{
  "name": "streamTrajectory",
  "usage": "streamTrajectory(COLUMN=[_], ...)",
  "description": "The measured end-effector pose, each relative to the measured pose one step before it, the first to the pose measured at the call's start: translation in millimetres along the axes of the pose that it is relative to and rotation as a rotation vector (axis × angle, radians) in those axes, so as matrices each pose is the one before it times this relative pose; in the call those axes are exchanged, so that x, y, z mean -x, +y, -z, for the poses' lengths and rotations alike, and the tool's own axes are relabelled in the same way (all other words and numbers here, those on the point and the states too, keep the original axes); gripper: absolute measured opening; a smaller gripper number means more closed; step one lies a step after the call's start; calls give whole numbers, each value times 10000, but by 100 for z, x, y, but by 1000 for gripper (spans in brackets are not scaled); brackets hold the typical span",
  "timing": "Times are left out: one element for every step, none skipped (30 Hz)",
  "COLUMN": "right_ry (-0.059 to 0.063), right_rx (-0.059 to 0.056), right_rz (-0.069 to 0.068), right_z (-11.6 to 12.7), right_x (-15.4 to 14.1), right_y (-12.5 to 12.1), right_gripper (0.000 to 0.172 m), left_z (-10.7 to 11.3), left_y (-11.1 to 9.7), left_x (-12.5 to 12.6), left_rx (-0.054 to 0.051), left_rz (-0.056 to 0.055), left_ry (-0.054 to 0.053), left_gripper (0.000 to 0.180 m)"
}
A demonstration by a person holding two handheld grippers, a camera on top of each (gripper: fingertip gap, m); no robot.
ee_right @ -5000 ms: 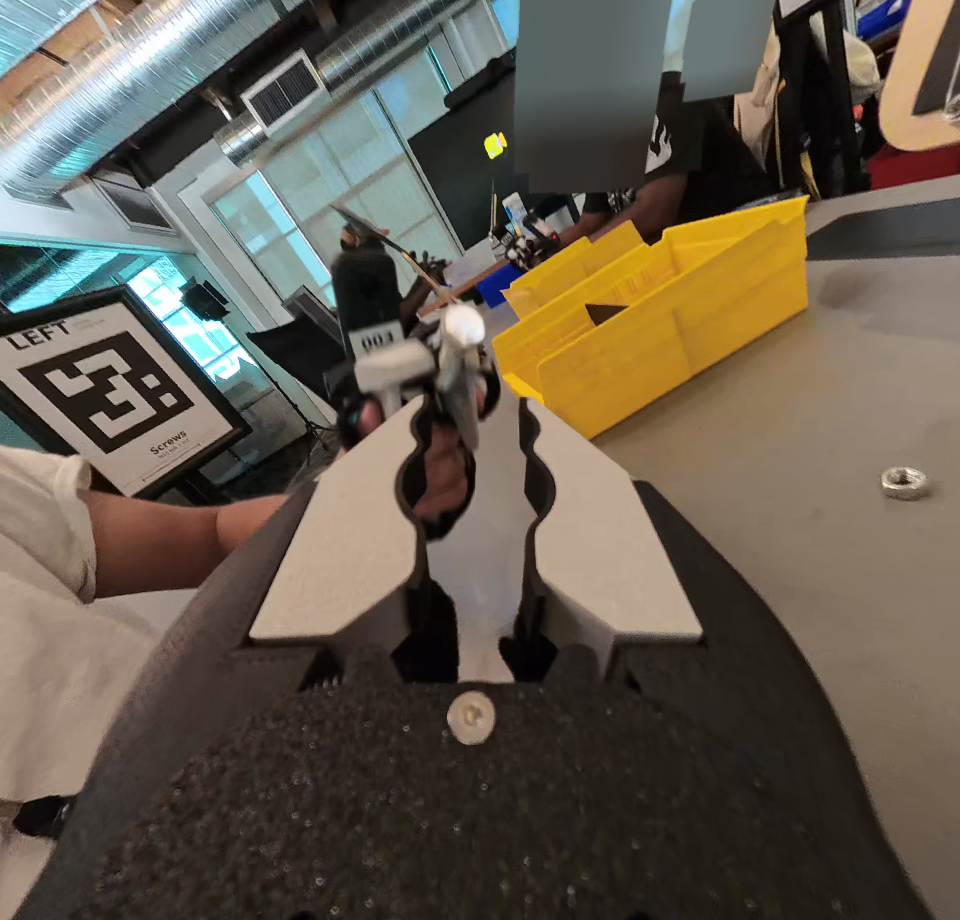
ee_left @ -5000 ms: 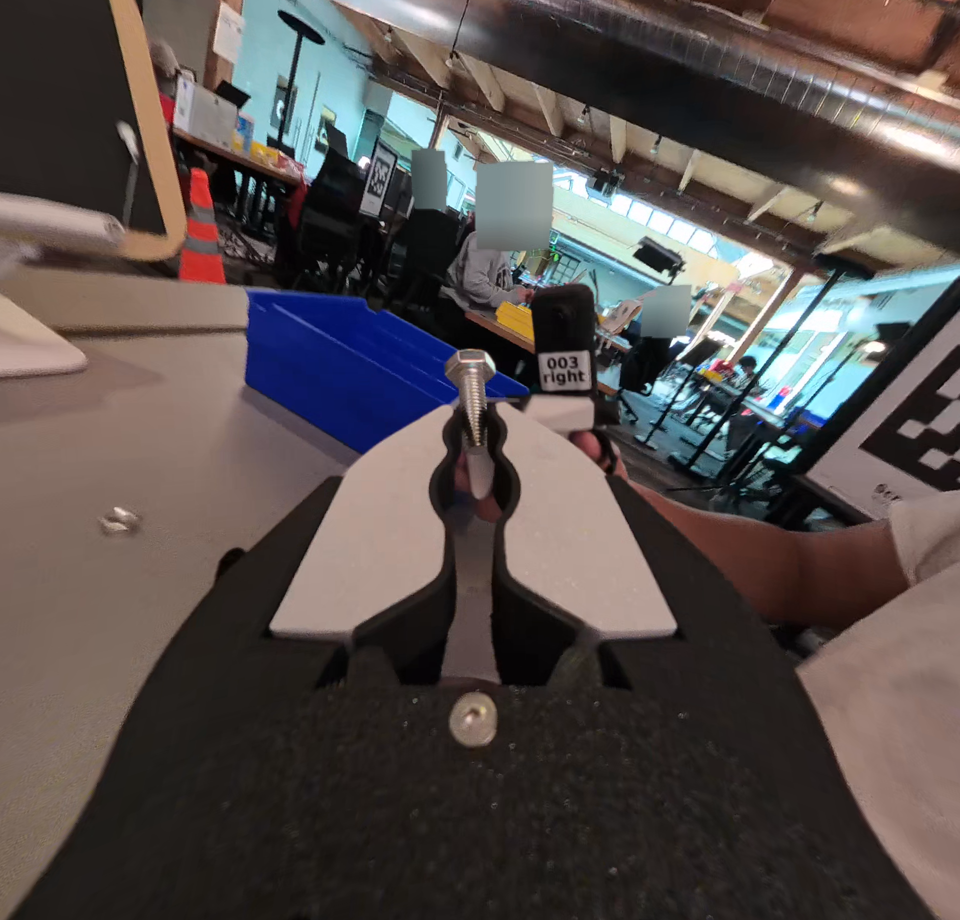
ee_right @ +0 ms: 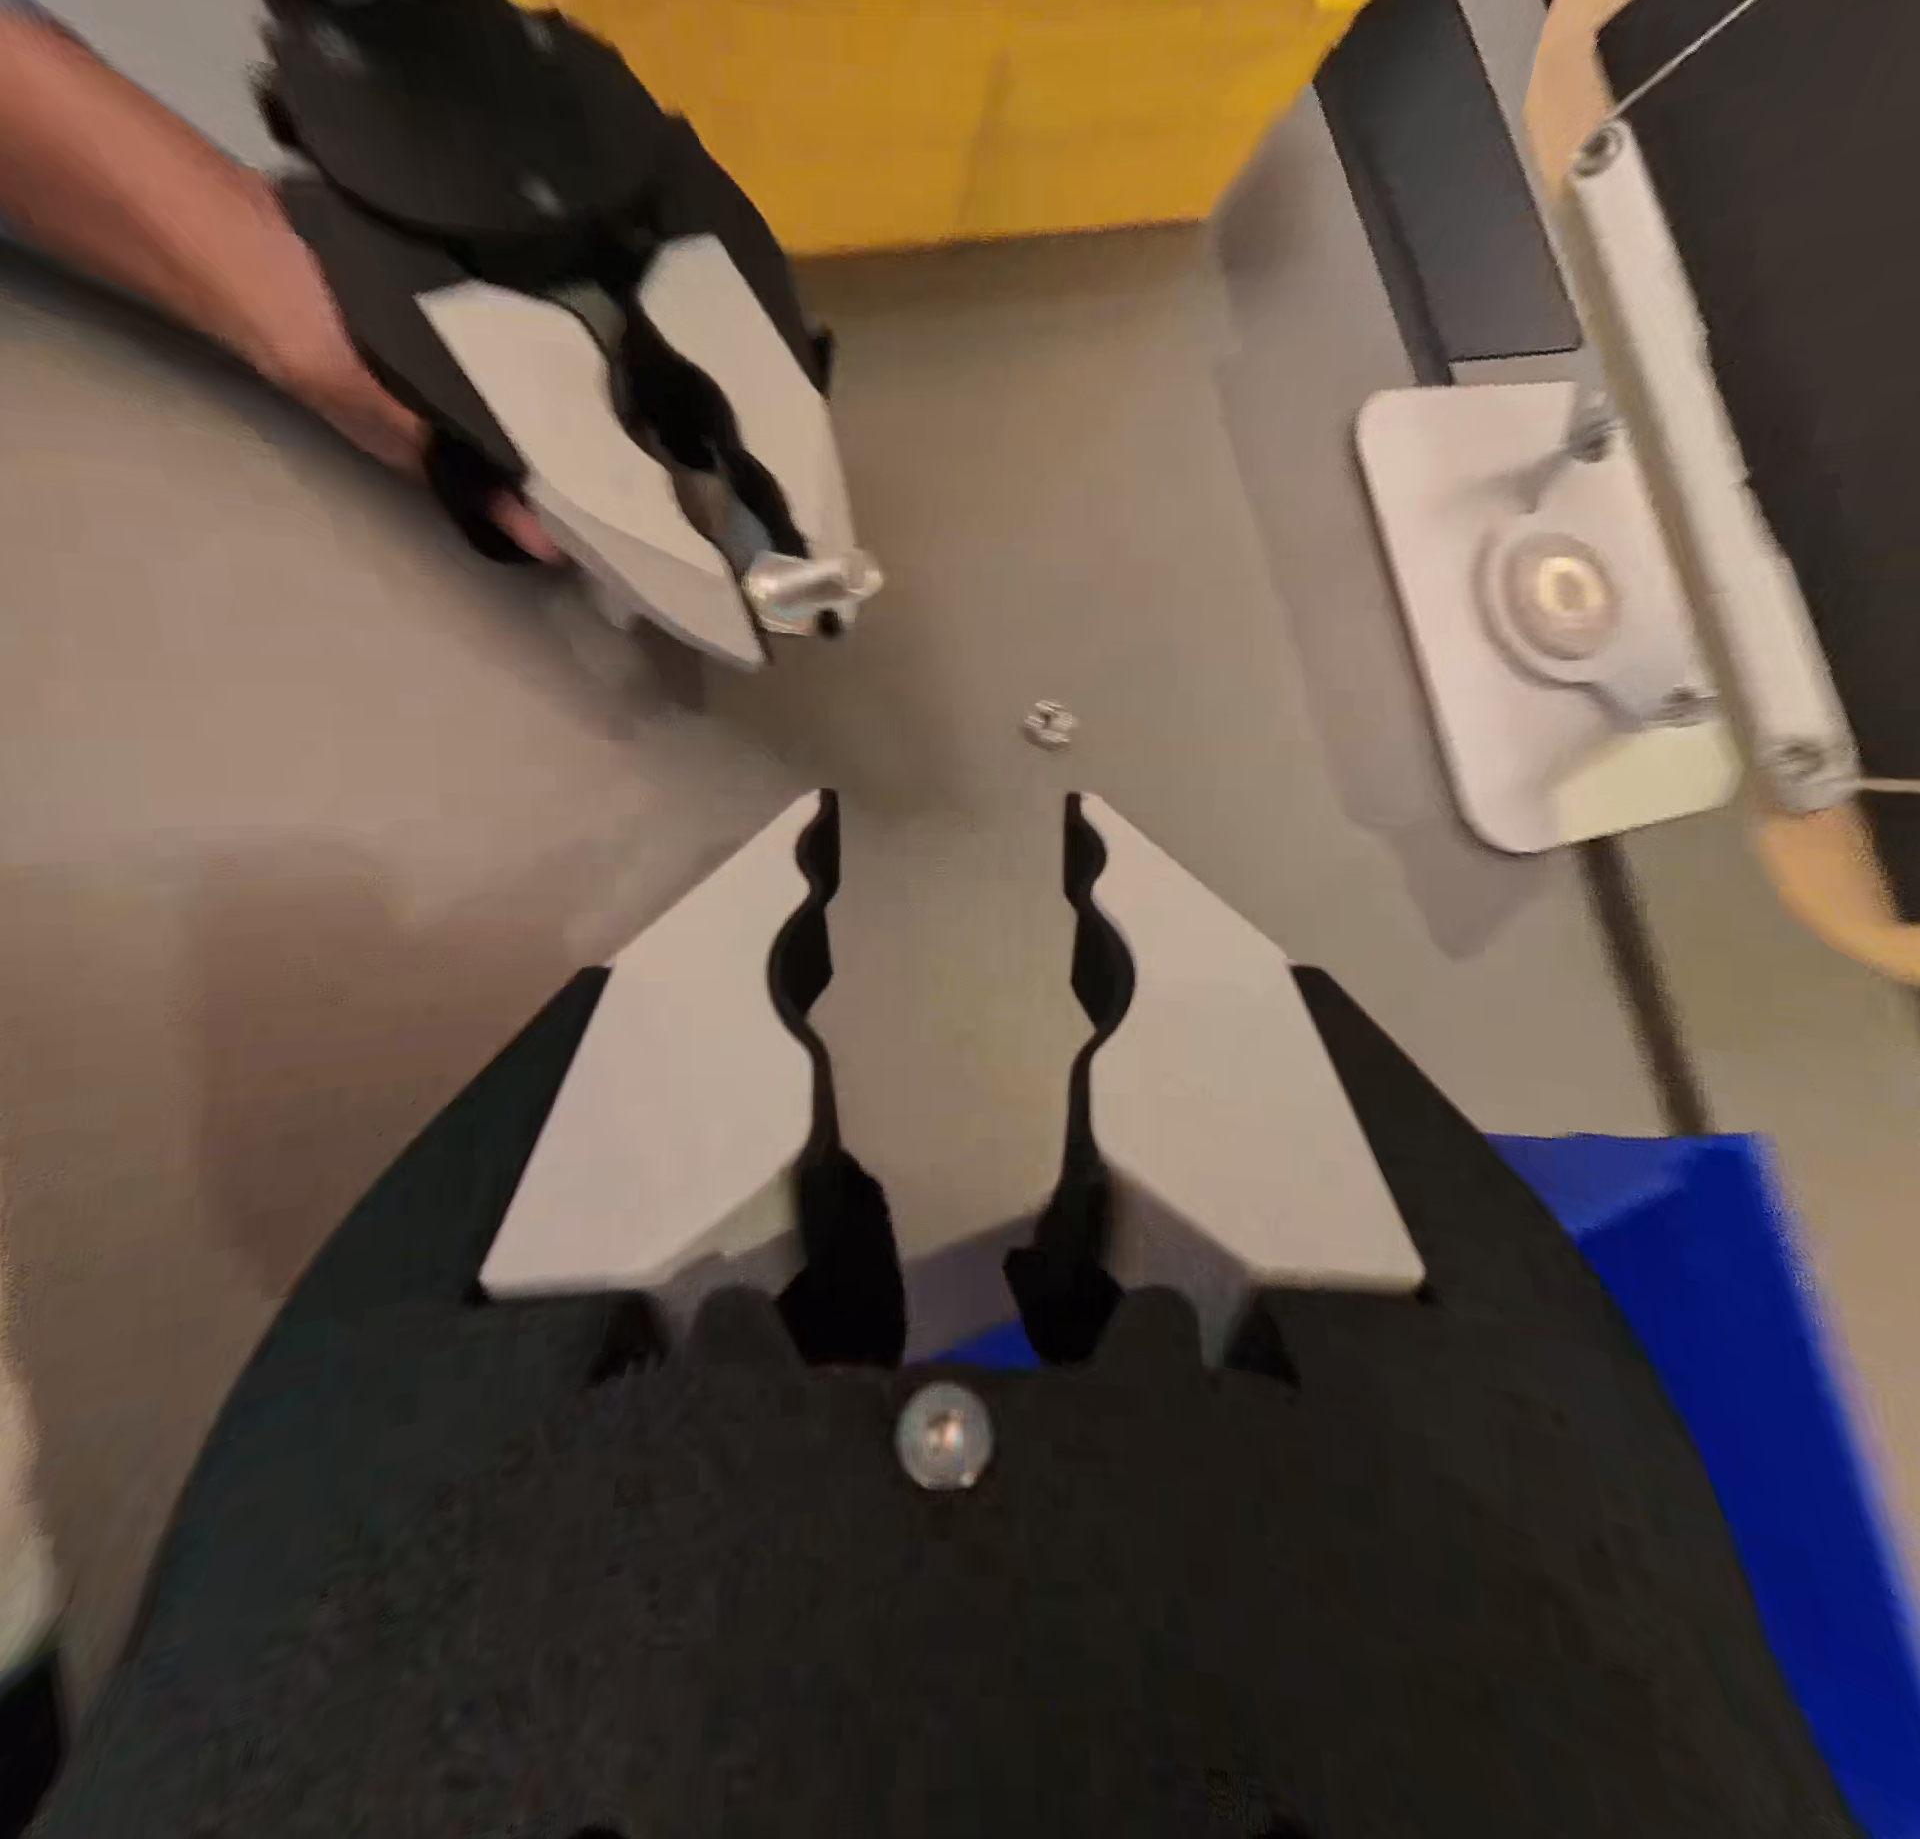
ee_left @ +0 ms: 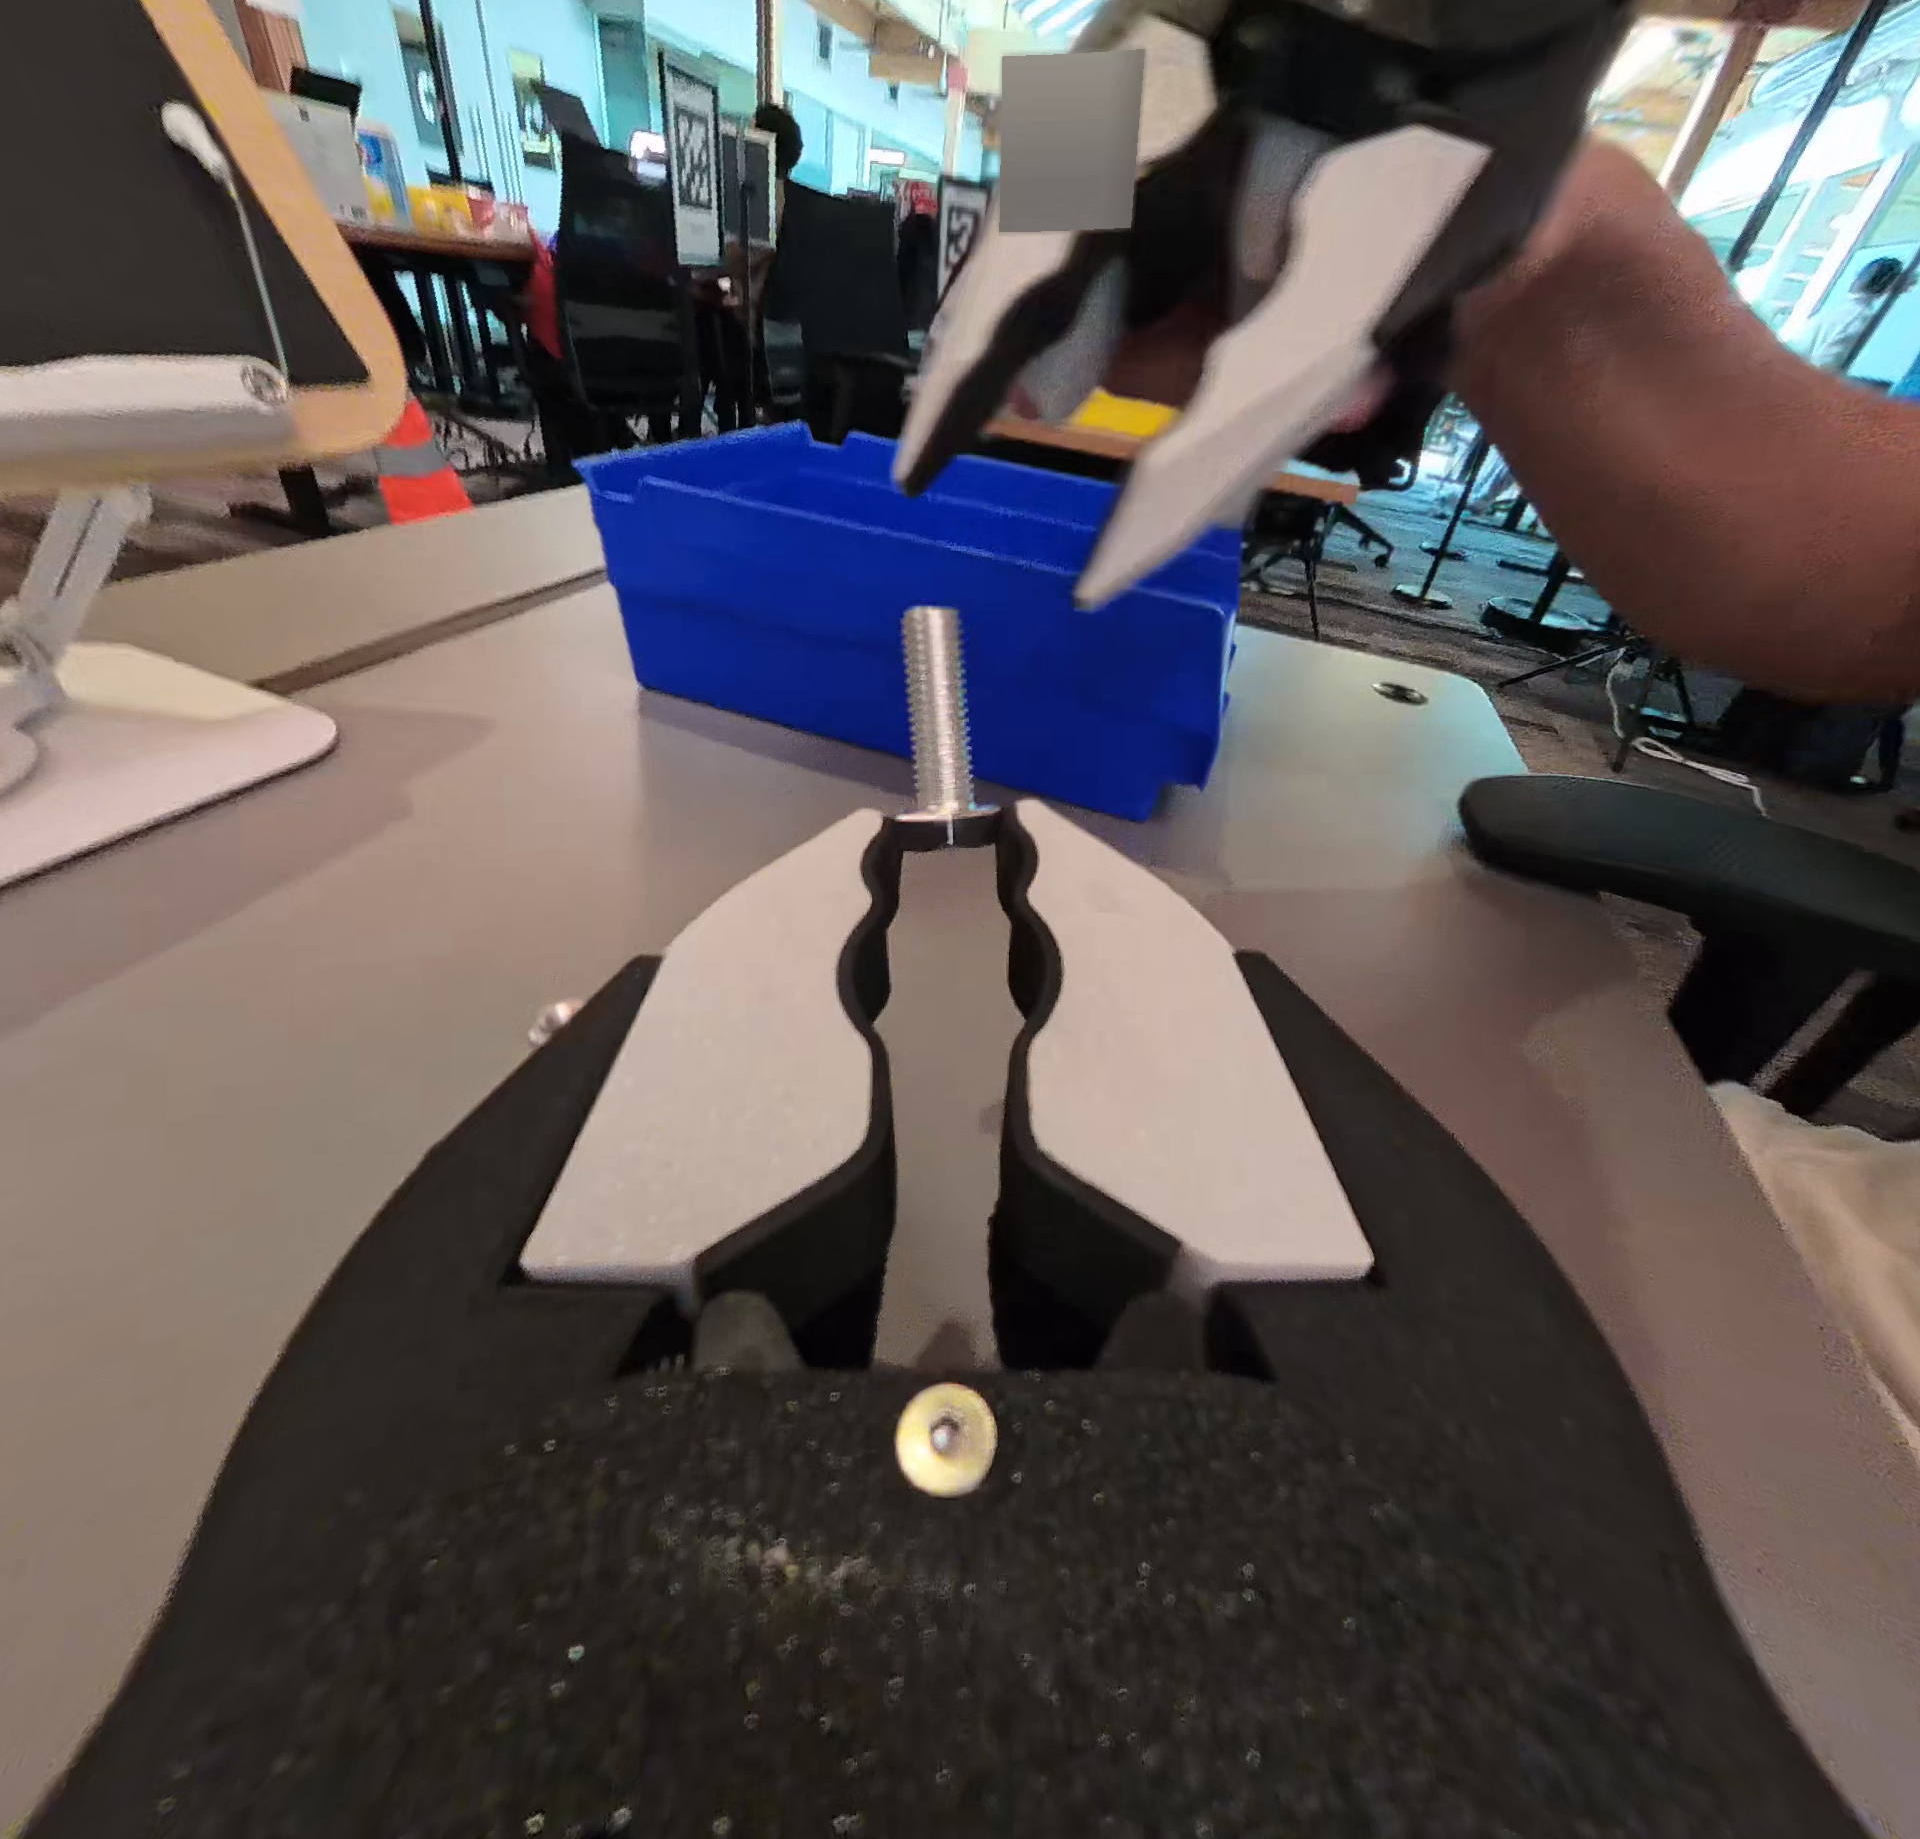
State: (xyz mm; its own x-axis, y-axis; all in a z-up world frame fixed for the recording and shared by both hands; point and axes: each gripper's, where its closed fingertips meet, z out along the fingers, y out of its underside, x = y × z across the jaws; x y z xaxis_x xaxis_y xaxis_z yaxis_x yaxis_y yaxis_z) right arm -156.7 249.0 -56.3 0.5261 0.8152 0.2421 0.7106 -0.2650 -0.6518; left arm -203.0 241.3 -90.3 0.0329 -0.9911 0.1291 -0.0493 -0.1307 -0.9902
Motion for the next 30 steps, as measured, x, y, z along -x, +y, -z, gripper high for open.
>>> streamTrajectory(right_ry=[82, -122, -409, -547, -440, -332, -303, -319, -375, -363, -367, -293, -149, -15, -23, -116, -111, -163, -100, -53, -117, -123, -70, -46, -37, -42, -24, 42, 24, -12], right_rx=[516, 410, 285, 142, 96, 193, 225, 120, 48, 75, 34, 85, 181, 130, 60, 18, 77, 122, 37, -33, -6, -10, -10, -6, -26, 43, 128, 138, -6, 47], right_rz=[589, 455, 366, 324, 224, 201, 276, 322, 332, 290, 247, 245, 293, 323, 282, 204, 122, 77, 56, 31, -5, -14, 12, 52, 65, 47, 46, 69, 39, -42], right_z=[-375, -526, -684, -789, -885, -1015, -1116, -1171, -1206, -1205, -1146, -1084, -974, -802, -611, -420, -309, -256, -219, -192, -217, -239, -241, -223, -220, -226, -247, -205, -23, 100], right_x=[-1367, -1183, -780, -512, -625, -741, -611, -343, -52, 108, 226, 198, 40, -88, -67, 52, -21, 14, -73, -149, -49, -26, -55, -32, 12, 41, 37, -17, 43, 81], right_y=[11, 33, 7, -73, -7, 178, 255, 129, 51, 65, -13, 46, 158, 69, -58, -115, -9, 126, 69, 44, 110, 99, 73, 42, -10, 82, 203, 245, 13, 39], right_gripper=[39, 38, 39, 39, 39, 39, 39, 39, 39, 39, 39, 39, 39, 39, 37, 36, 33, 32, 32, 30, 29, 28, 27, 26, 23, 21, 18, 17, 17, 17], left_z=[-387, -379, -384, -379, -376, -341, -290, -193, -73, 40, 118, 144, 176, 165, 142, 72, 45, 10, -12, 9, 28, 43, 83, 91, 84, 73, 67, 37, 33, 23], left_y=[-267, -180, -173, -151, -109, -89, 25, 124, 67, -1, -33, -53, -63, -95, -93, -51, -33, -16, 15, 9, -17, 36, 65, 91, 110, 32, -64, -31, -8, -8], left_x=[196, 19, -102, -77, -41, -162, -220, -222, -256, -268, -177, -150, -118, -38, -18, -41, 24, 56, 9, 6, 57, 79, 105, 129, 106, 131, 135, 109, 110, 88], left_rx=[-162, -122, -126, -113, -76, -54, 5, 76, 49, -15, -34, -45, -56, -84, -85, -39, -31, -11, 12, 6, 0, 41, 74, 93, 99, 38, -44, -24, -1, -3], left_rz=[-206, -149, -69, -51, -11, 76, 67, -45, -128, -82, 5, 79, 110, 131, 152, 120, 49, 37, 42, 28, -15, -80, -157, -207, -142, -18, 83, 106, 80, 59], left_ry=[81, 214, 308, 278, 244, 294, 284, 209, 180, 159, 89, 77, 67, 24, 25, 60, 7, -3, 38, 28, -11, -37, -67, -79, -31, -36, -16, 15, -8, -10], left_gripper=[17, 17, 17, 17, 17, 18, 18, 18, 17, 17, 17, 17, 17, 17, 17, 17, 17, 17, 17, 17, 17, 17, 17, 17, 17, 17, 17, 17, 17, 17])
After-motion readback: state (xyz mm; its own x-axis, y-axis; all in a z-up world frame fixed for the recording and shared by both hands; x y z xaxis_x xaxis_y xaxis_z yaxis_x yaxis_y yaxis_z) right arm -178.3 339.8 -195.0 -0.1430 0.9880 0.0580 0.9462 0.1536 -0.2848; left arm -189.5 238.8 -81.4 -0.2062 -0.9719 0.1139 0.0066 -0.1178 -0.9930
